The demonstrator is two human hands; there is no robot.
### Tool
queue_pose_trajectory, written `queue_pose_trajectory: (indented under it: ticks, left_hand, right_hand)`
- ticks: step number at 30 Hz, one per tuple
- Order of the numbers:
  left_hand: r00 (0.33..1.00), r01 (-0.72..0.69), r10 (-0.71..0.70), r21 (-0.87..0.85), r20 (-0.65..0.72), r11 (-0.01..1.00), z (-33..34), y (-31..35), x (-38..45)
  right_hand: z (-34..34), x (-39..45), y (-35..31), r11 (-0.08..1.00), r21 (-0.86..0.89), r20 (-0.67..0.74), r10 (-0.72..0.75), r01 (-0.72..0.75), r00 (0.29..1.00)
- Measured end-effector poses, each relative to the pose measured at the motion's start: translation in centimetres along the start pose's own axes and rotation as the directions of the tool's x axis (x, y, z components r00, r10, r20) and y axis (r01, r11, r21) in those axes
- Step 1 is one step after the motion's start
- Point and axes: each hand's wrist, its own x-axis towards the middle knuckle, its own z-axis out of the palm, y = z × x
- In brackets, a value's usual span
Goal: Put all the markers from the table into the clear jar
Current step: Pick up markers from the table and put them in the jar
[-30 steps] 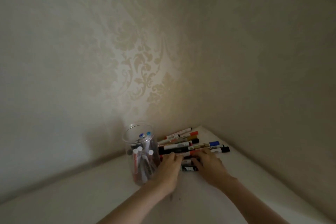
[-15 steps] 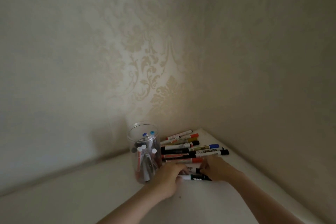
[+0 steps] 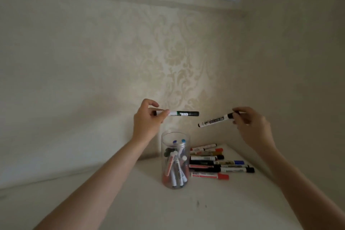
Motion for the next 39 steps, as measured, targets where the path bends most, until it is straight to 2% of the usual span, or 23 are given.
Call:
queue_pose_trajectory:
  ticks: [3,8,11,14,17,20,22,24,27,29,31,33,36,38,39]
  left_hand:
    - [0.997,-0.080,0.082,0.146,-0.007,0.986,-0.8,-1.9,0.4]
    - [0.985,-0.166,0.151,0.195,0.088,0.967,-0.6,-3.5,0.0]
    - [0.965,-0.251,0.212,0.295,0.157,0.922,-0.2,-3.4,0.4]
    - [0.948,-0.281,0.186,0.408,0.257,0.868,0.5,-3.4,0.5]
    - [0.937,-0.315,0.176,0.507,0.303,0.803,1.0,-4.3,0.2]
    - [0.919,-0.384,0.181,0.690,0.350,0.613,0.4,-5.6,0.0]
    - [0.903,-0.410,0.135,0.725,0.407,0.553,-0.1,-6.2,-0.1]
    - [0.889,-0.435,0.144,0.704,0.435,0.561,-0.1,-6.3,-0.1]
    - [0.906,-0.397,0.178,0.626,0.383,0.671,0.2,-5.7,-0.5]
    - [0.910,-0.385,0.159,0.640,0.383,0.665,0.5,-5.5,-0.9]
    - [0.910,-0.389,0.155,0.659,0.385,0.644,0.5,-6.1,-1.5]
    - [0.918,-0.356,0.126,0.637,0.377,0.684,0.3,-6.7,-1.9]
    - [0.923,-0.347,0.123,0.652,0.364,0.674,0.7,-6.6,-2.3]
    - [0.909,-0.415,0.268,0.628,0.319,0.659,1.6,-5.6,-2.9]
    - [0.881,-0.472,0.357,0.566,0.309,0.676,2.2,-4.7,-3.5]
  right_hand:
    - [2.2,0.5,-3.1,0.996,0.028,0.022,-0.083,0.082,0.996]
    - [7.1,0.3,-5.4,0.967,-0.088,0.267,-0.209,0.240,0.941]
    - [8.9,0.2,-5.2,0.926,-0.201,0.398,-0.222,0.321,0.890]
    - [10.3,-0.3,-4.6,0.884,-0.280,0.489,-0.203,0.374,0.848]
    - [10.7,-0.8,-4.5,0.897,-0.239,0.455,-0.236,0.373,0.859]
    - [10.3,-0.3,-4.6,0.886,-0.244,0.398,-0.280,0.395,0.874]
    - [10.1,0.0,-4.8,0.862,-0.275,0.393,-0.303,0.426,0.868]
    - [10.5,0.2,-4.8,0.830,-0.332,0.431,-0.289,0.448,0.855]
    - [11.5,-0.3,-4.3,0.762,-0.466,0.543,-0.153,0.448,0.826]
    - [12.0,-1.1,-3.5,0.722,-0.519,0.560,-0.116,0.457,0.820]
    - [11.8,-1.9,-2.6,0.708,-0.527,0.538,-0.151,0.471,0.829]
    - [11.0,-2.1,-2.3,0.714,-0.524,0.524,-0.159,0.464,0.837]
    - [10.2,-2.2,-2.4,0.690,-0.545,0.596,-0.080,0.476,0.799]
    - [9.8,-2.4,-1.7,0.790,-0.448,0.587,-0.094,0.419,0.804]
    - [9.4,-2.4,-1.0,0.863,-0.363,0.522,-0.125,0.352,0.844]
